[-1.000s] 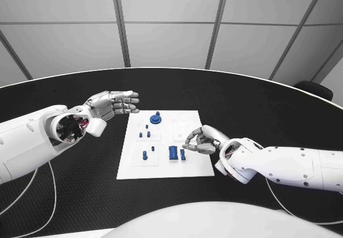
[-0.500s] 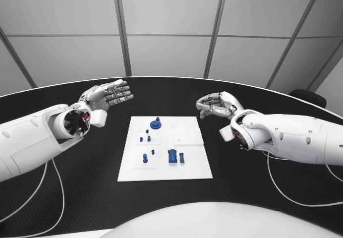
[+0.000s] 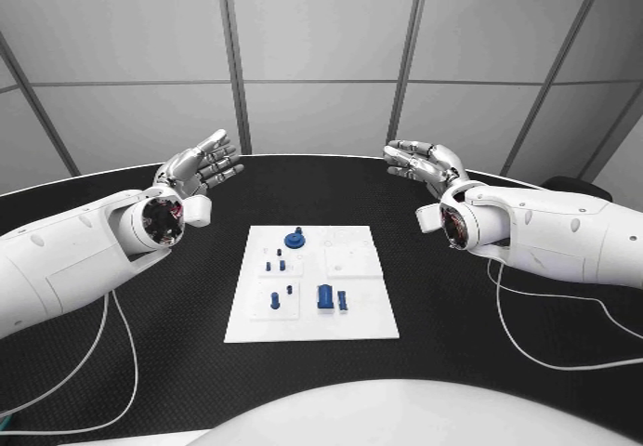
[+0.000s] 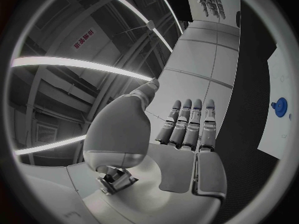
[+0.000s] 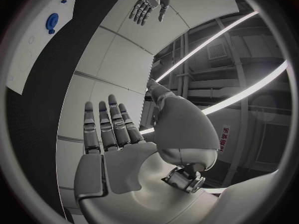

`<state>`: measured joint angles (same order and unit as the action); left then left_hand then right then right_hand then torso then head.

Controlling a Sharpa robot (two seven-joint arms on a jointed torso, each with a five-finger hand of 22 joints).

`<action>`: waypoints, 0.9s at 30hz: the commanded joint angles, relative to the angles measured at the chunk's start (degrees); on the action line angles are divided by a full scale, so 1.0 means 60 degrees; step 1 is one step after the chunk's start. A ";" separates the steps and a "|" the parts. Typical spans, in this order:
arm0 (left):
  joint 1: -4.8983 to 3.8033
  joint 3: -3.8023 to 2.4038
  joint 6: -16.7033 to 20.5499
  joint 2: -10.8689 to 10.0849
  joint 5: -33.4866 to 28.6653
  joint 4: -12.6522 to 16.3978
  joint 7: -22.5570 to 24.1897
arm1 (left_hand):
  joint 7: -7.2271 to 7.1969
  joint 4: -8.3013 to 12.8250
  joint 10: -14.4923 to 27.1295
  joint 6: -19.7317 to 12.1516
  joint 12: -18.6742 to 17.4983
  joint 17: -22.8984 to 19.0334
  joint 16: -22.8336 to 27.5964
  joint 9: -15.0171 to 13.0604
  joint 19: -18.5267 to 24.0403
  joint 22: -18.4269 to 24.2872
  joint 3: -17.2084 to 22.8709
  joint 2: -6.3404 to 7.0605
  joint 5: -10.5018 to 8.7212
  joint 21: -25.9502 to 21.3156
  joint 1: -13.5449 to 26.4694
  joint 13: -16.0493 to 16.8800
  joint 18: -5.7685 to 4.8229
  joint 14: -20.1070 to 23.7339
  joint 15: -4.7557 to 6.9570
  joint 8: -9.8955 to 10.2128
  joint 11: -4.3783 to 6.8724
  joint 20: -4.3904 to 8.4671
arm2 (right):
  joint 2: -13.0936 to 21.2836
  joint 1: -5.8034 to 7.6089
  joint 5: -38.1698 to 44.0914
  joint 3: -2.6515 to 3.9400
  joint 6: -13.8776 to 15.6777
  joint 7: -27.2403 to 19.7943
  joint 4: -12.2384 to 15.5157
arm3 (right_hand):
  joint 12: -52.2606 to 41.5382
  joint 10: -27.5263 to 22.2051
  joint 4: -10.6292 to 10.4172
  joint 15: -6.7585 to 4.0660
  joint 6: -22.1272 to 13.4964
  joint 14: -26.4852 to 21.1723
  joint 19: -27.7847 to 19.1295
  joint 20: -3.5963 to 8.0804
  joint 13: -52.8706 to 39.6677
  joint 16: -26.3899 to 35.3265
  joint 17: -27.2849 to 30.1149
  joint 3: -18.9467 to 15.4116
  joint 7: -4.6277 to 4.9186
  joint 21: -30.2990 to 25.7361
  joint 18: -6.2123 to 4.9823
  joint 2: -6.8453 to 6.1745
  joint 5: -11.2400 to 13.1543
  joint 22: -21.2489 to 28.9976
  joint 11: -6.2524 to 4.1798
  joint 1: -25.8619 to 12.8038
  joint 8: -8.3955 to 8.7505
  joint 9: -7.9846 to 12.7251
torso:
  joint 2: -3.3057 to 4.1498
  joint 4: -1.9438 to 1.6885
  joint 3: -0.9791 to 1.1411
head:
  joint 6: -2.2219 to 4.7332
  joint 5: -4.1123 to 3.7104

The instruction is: Assemble the parts on the task board

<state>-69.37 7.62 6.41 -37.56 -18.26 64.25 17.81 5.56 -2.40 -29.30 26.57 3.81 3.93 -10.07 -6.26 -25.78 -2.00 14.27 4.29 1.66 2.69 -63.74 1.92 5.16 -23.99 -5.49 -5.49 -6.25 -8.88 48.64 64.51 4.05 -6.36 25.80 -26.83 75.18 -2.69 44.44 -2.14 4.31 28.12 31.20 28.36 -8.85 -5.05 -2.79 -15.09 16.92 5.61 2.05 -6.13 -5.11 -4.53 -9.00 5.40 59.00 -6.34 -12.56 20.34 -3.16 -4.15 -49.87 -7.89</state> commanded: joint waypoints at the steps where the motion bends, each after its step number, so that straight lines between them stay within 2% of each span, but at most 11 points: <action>1: 0.0061 -0.0049 0.0254 -0.0047 0.0120 0.0170 0.0078 | -0.0927 0.0400 0.4884 -0.4429 -0.0636 -0.0655 0.1679 0.1043 0.4297 0.0334 -0.2378 -0.0715 -0.0277 -0.0448 0.3297 -0.0319 -0.0861 0.3998 0.0914 0.0915 0.1042 0.1479 | -0.0055 -0.0059 -0.0055 0.0085 0.0251 -0.0042 0.0205 | 0.0448 -0.7407 0.0356 -0.0718 -0.4687 -0.5200 -0.4727 0.1475 0.0842 0.0464 0.2515 -0.2820 -0.0935 -0.0341 0.1022 0.0851 0.0754 0.1500 -0.0899 -0.3118 0.1056 0.2094 | 0.0125 0.0035 0.0038 | 0.0153 0.0076; 2: 0.0091 -0.0075 0.0379 -0.0071 0.0181 0.0256 0.0118 | -0.0927 0.0400 0.4884 -0.4429 -0.0636 -0.0655 0.1679 0.1043 0.4297 0.0334 -0.2378 -0.0715 -0.0277 -0.0448 0.3577 -0.0319 -0.0861 0.3998 0.0914 0.0915 0.1042 0.1479 | -0.0082 -0.0088 -0.0083 0.0128 0.0377 -0.0062 0.0306 | 0.0448 -0.7407 0.0356 -0.0718 -0.4687 -0.5200 -0.4727 0.1475 0.0842 0.0464 0.2515 -0.2820 -0.0935 -0.0341 0.1022 0.0851 0.0754 0.1500 -0.0899 -0.9833 0.1056 0.2094 | 0.0168 0.0048 0.0055 | 0.0215 0.0108; 3: 0.0145 -0.0120 0.0601 -0.0113 0.0288 0.0407 0.0189 | -0.0927 0.0400 0.4884 -0.4429 -0.0636 -0.0655 0.1679 0.1043 0.4297 0.0334 -0.2378 -0.0715 -0.0277 -0.0448 1.0623 -0.0319 -0.0861 0.3998 0.0914 0.0915 0.1042 0.1479 | -0.0130 -0.0141 -0.0132 0.0206 0.0599 -0.0098 0.0485 | 0.0448 -0.7407 0.0356 -0.0718 -0.4687 -0.5200 -0.4727 0.1475 0.0842 0.0464 0.2515 -0.2820 -0.0935 -0.0341 0.1022 0.0851 0.0754 0.1500 -0.0899 -0.9833 0.1056 0.2094 | 0.0245 0.0070 0.0085 | 0.0326 0.0165; 9: 0.0443 -0.0366 0.1817 -0.0343 0.0878 0.1236 0.0576 | -0.0927 0.0400 0.4884 -0.4429 -0.0636 -0.0655 0.1679 0.1043 0.4297 0.0334 -0.2378 -0.0715 -0.0277 -0.0448 1.0623 -0.0319 -0.0861 0.3998 0.0914 0.0915 0.1042 0.1479 | -0.0389 -0.0427 -0.0399 0.0625 0.1804 -0.0292 0.1456 | 0.0448 -0.7407 0.0356 -0.0718 -0.4687 -0.5200 -0.4727 0.1475 0.0842 0.0464 0.2515 -0.2820 -0.0935 -0.0341 0.1022 0.0851 0.0754 0.1500 -0.0899 -0.9833 0.1056 0.2094 | 0.0677 0.0197 0.0253 | 0.0951 0.0483; 13: 0.0744 -0.0616 0.3050 -0.0576 0.1476 0.2078 0.0968 | -0.0927 0.0400 0.4884 -0.4429 -0.0636 -0.0655 0.1679 0.1043 0.4297 0.0334 -0.2378 -0.0715 -0.0277 -0.0448 1.0623 -0.0319 -0.0861 0.3998 0.0914 0.0915 0.1042 0.1479 | -0.0547 -0.0601 -0.0560 0.0879 0.2535 -0.0410 0.2045 | 0.0448 -0.7407 0.0356 -0.0718 -0.4687 -0.5200 -0.4727 0.1475 0.0842 0.0464 0.2515 -0.2820 -0.0935 -0.0341 0.1022 0.0851 0.0754 0.1500 -0.0899 -0.9833 0.1056 0.2094 | 0.1089 0.0317 0.0413 | 0.1546 0.0787; 16: 0.1000 -0.0828 0.4098 -0.0775 0.1983 0.2792 0.1301 | -0.0927 0.0400 0.4884 -0.4429 -0.0636 -0.0655 0.1679 0.1043 0.4297 0.0334 -0.2378 -0.0715 -0.0277 -0.0448 1.0623 -0.0319 -0.0861 0.3998 0.0914 0.0915 0.1042 0.1479 | -0.0628 -0.0690 -0.0643 0.1010 0.2910 -0.0470 0.2346 | 0.0448 -0.7407 0.0356 -0.0718 -0.4687 -0.5200 -0.4727 0.1475 0.0842 0.0464 0.2515 -0.2820 -0.0935 -0.0341 0.1022 0.0851 0.0754 0.1500 -0.0899 -0.9833 0.1056 0.2094 | 0.1388 0.0404 0.0529 | 0.1978 0.1007; 17: 0.1069 -0.0885 0.4379 -0.0828 0.2120 0.2984 0.1391 | -0.0927 0.0400 0.4884 -0.4429 -0.0636 -0.0655 0.1679 0.1043 0.4297 0.0334 -0.2378 -0.0715 -0.0277 -0.0448 1.0623 -0.0319 -0.0861 0.3998 0.0914 0.0915 0.1042 0.1479 | -0.0642 -0.0706 -0.0658 0.1032 0.2975 -0.0481 0.2399 | 0.0448 -0.7407 0.0356 -0.0718 -0.4687 -0.5200 -0.4727 0.1475 0.0842 0.0464 0.2515 -0.2820 -0.0935 -0.0341 0.1022 0.0851 0.0754 0.1500 -0.0899 -0.9833 0.1056 0.2094 | 0.1460 0.0425 0.0557 | 0.2081 0.1060; 19: 0.1191 -0.0986 0.4880 -0.0923 0.2363 0.3326 0.1550 | -0.0927 0.0400 0.4884 -0.4429 -0.0636 -0.0655 0.1679 0.1043 0.4297 0.0334 -0.2378 -0.0715 -0.0277 -0.0448 1.0623 -0.0319 -0.0861 0.3998 0.0914 0.0915 0.1042 0.1479 | -0.0657 -0.0723 -0.0674 0.1057 0.3046 -0.0492 0.2457 | 0.0448 -0.7407 0.0356 -0.0718 -0.4687 -0.5200 -0.4727 0.1475 0.0842 0.0464 0.2515 -0.2820 -0.0935 -0.0341 0.1022 0.0851 0.0754 0.1500 -0.0899 -0.9833 0.1056 0.2094 | 0.1582 0.0461 0.0605 | 0.2258 0.1150; 22: 0.1342 -0.1111 0.5498 -0.1040 0.2662 0.3747 0.1747 | -0.0927 0.0400 0.4884 -0.4429 -0.0636 -0.0655 0.1679 0.1043 0.4297 0.0334 -0.2378 -0.0715 -0.0277 -0.0448 1.0623 -0.0319 -0.0861 0.3998 0.0914 0.0915 0.1042 0.1479 | -0.0659 -0.0724 -0.0675 0.1060 0.3054 -0.0493 0.2462 | 0.0448 -0.7407 0.0356 -0.0718 -0.4687 -0.5200 -0.4727 0.1475 0.0842 0.0464 0.2515 -0.2820 -0.0935 -0.0341 0.1022 0.0851 0.0754 0.1500 -0.0899 -0.9833 0.1056 0.2094 | 0.1717 0.0500 0.0657 | 0.2453 0.1250; 24: 0.1433 -0.1187 0.5870 -0.1110 0.2842 0.4001 0.1865 | -0.0927 0.0400 0.4884 -0.4429 -0.0636 -0.0655 0.1679 0.1043 0.4297 0.0334 -0.2378 -0.0715 -0.0277 -0.0448 1.0623 -0.0319 -0.0861 0.3998 0.0914 0.0915 0.1042 0.1479 | -0.0659 -0.0724 -0.0675 0.1060 0.3054 -0.0493 0.2462 | 0.0448 -0.7407 0.0356 -0.0718 -0.4687 -0.5200 -0.4727 0.1475 0.0842 0.0464 0.2515 -0.2820 -0.0935 -0.0341 0.1022 0.0851 0.0754 0.1500 -0.0899 -0.9833 0.1056 0.2094 | 0.1782 0.0519 0.0683 | 0.2547 0.1298; 27: 0.1504 -0.1246 0.6159 -0.1165 0.2983 0.4198 0.1958 | -0.0927 0.0400 0.4884 -0.4429 -0.0636 -0.0655 0.1679 0.1043 0.4297 0.0334 -0.2378 -0.0715 -0.0277 -0.0448 1.0623 -0.0319 -0.0861 0.3998 0.0914 0.0915 0.1042 0.1479 | -0.0659 -0.0724 -0.0675 0.1060 0.3054 -0.0493 0.2462 | 0.0448 -0.7407 0.0356 -0.0718 -0.4687 -0.5200 -0.4727 0.1475 0.0842 0.0464 0.2515 -0.2820 -0.0935 -0.0341 0.1022 0.0851 0.0754 0.1500 -0.0899 -0.9833 0.1056 0.2094 | 0.1807 0.0526 0.0692 | 0.2582 0.1316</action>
<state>-60.46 0.24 42.56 -44.46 -0.60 89.04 29.42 -0.01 -0.01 -0.30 0.21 0.38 0.08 -0.39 -0.08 -0.23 -0.05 0.24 -0.01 0.33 0.23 -0.38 0.06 0.36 -0.30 -0.02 -0.18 0.01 0.03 44.69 60.16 0.00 0.00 44.12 -29.79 89.95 -0.20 0.21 -0.01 -0.02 0.19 0.22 0.30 0.00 -0.08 -0.09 -0.06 0.25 -0.02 0.20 -0.41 0.04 -0.33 -0.07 -0.01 0.36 -0.18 -0.06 30.47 -0.20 -0.26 -34.78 -0.21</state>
